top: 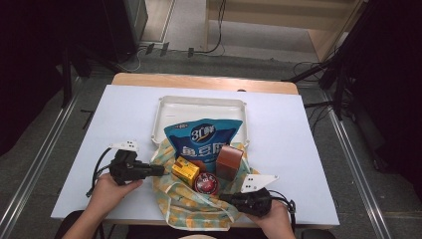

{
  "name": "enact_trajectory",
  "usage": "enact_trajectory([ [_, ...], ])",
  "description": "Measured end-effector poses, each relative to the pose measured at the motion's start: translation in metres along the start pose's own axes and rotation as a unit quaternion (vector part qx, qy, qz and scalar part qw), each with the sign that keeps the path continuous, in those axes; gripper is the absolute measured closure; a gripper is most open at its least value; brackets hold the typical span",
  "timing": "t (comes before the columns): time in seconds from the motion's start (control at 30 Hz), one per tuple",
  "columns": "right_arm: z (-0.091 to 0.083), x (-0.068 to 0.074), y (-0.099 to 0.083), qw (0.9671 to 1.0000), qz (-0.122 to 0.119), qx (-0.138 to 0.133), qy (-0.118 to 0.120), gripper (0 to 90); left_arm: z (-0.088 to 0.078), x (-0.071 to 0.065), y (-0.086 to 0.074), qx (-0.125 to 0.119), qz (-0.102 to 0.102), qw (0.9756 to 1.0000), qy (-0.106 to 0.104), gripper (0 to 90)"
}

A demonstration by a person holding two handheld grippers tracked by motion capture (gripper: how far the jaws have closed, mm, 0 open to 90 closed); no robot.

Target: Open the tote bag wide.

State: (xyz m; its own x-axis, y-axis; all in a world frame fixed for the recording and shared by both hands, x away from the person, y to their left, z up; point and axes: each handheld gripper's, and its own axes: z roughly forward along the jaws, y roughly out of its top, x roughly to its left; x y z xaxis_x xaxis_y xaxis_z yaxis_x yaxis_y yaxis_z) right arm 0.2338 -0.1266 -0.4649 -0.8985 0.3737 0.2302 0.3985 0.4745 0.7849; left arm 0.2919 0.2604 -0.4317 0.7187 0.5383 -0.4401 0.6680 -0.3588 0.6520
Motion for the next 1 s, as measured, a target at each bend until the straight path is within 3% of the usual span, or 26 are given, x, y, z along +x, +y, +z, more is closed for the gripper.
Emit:
enact_trajectory([
  [0.27,0.009,-0.006,-0.007,0.9998,-0.004,0.019,-0.007,90.0,0.015,0.009,0.000,0.025,-0.015,0.9996,0.000,85.3],
  [0.33,0.012,-0.011,-0.011,0.9994,-0.028,0.015,-0.016,90.0,0.022,0.013,0.000,0.035,-0.015,0.9993,0.006,85.3],
  [0.4,0.014,-0.014,-0.014,0.9993,-0.026,0.020,-0.020,90.0,0.023,0.015,0.001,0.036,-0.016,0.9992,0.008,85.3],
  [0.43,0.015,-0.016,-0.014,0.9994,-0.017,0.023,-0.017,90.0,0.026,0.019,0.001,0.039,-0.024,0.9989,0.011,85.3],
  [0.5,0.014,-0.018,-0.014,0.9996,-0.005,0.023,-0.019,90.0,0.029,0.023,0.001,0.049,-0.019,0.9984,0.020,85.3],
  [0.6,0.009,-0.017,-0.006,0.9986,0.042,0.032,-0.010,90.0,0.029,0.025,0.001,0.050,-0.024,0.9984,0.015,84.4],
  [0.7,0.000,-0.015,-0.004,0.9977,0.062,0.027,0.003,90.0,0.017,0.020,0.004,0.030,-0.023,0.9992,0.009,84.3],
  [0.8,-0.015,-0.011,-0.001,0.9984,0.057,0.008,0.001,90.0,0.010,0.014,0.007,0.017,-0.020,0.9996,-0.001,85.3],
  [0.87,-0.026,-0.009,0.001,0.9979,0.065,-0.006,0.005,90.0,0.000,0.005,0.014,0.003,-0.001,1.0000,0.000,86.1],
  [1.0,-0.046,-0.006,0.004,0.9978,0.058,-0.033,0.001,90.0,-0.011,0.002,0.027,-0.021,0.006,0.9998,0.000,87.5],
])
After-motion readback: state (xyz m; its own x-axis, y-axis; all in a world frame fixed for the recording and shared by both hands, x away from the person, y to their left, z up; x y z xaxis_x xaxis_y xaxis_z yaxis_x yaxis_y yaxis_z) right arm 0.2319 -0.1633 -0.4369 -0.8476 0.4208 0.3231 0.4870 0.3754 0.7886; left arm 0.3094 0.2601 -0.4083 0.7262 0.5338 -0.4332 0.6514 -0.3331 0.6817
